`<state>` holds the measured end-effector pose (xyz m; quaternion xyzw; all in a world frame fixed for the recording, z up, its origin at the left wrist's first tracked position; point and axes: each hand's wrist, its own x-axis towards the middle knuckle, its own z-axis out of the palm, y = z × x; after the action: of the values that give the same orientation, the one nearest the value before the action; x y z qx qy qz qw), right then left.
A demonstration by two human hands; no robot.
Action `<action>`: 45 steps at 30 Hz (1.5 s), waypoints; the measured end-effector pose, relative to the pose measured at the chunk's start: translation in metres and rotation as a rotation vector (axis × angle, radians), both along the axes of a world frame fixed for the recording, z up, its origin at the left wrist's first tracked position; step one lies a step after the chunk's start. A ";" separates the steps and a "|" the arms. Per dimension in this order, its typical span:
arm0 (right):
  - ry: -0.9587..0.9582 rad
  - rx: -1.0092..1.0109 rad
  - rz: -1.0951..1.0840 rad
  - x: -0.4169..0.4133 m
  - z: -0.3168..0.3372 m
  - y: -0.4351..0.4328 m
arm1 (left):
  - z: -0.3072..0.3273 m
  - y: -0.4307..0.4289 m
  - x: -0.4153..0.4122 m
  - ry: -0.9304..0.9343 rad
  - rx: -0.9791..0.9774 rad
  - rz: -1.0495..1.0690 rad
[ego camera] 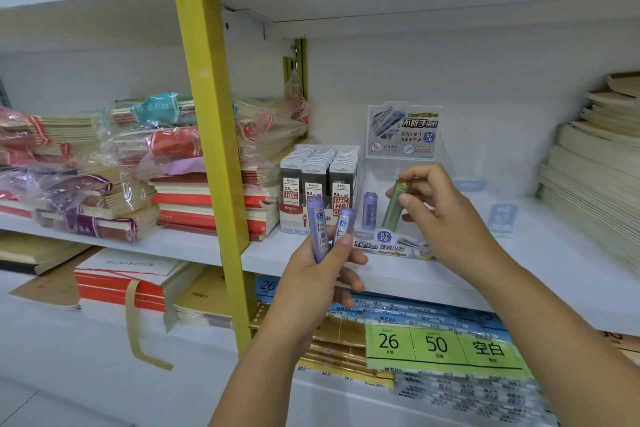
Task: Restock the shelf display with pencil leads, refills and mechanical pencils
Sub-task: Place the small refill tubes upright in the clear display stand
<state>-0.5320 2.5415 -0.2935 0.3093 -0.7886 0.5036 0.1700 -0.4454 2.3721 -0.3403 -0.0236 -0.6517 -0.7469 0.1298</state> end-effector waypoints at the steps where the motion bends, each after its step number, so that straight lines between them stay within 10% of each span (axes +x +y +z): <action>1: -0.003 0.003 0.002 -0.001 -0.002 0.000 | -0.001 0.000 0.000 0.000 -0.001 0.001; 16: 0.213 0.050 -0.122 0.023 0.011 -0.001 | 0.002 0.003 0.004 0.026 -0.080 -0.090; 33: -0.319 -0.156 0.260 0.032 0.009 0.005 | -0.002 0.008 0.000 0.020 -0.140 -0.226; 40: 0.007 -0.374 0.026 0.019 0.027 0.009 | -0.003 0.000 -0.004 -0.034 -0.223 0.020; 45: 0.074 -0.157 -0.019 -0.023 0.044 0.001 | -0.008 -0.007 -0.010 -0.024 -0.285 0.135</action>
<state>-0.5550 2.5424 -0.2490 0.3057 -0.7428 0.5505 0.2274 -0.4553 2.3652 -0.3486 0.0112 -0.7527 -0.6367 0.1672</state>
